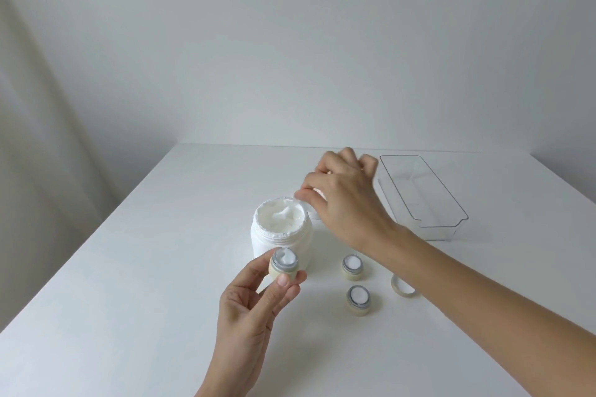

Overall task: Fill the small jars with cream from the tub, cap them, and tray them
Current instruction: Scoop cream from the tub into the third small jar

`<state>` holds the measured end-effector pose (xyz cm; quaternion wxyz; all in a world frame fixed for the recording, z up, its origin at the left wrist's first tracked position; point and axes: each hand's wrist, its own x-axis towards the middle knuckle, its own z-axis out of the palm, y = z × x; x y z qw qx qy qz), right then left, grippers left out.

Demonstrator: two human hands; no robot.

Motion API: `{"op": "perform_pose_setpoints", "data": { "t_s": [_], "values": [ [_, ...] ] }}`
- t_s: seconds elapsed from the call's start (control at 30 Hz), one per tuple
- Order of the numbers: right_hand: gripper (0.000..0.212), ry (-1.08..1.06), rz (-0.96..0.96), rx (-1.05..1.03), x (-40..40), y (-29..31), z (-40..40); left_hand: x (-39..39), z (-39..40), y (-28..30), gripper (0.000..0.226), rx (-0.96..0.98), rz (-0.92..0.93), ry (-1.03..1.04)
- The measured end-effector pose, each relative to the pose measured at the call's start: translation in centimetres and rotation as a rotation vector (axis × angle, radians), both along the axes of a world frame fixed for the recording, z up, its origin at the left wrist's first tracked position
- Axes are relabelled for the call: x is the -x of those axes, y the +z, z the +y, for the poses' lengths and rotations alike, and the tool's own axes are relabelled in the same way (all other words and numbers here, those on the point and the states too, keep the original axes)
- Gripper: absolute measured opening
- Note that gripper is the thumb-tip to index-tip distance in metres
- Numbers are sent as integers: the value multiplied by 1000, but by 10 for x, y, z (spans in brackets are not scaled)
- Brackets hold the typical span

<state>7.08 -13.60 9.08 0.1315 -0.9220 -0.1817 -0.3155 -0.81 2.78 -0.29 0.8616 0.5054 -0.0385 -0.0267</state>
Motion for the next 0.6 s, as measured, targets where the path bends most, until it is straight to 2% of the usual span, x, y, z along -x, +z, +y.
{"op": "perform_pose_setpoints", "data": {
  "t_s": [0.1,0.2,0.33,0.43,0.6],
  "values": [
    [24,-4,85,224,-19,-2,19,0,0,2,43,11,13,6],
    [26,-1,193,335,-29,-6,29,1,0,3,35,18,8,7],
    [25,32,373,230,-29,-5,29,1,-1,2,33,-13,-3,18],
    [30,27,497,119,-28,-5,22,0,0,-1,41,-47,-16,12],
    [37,-44,615,-78,-26,0,8,0,1,-4,49,-113,-23,8]
  ]
}}
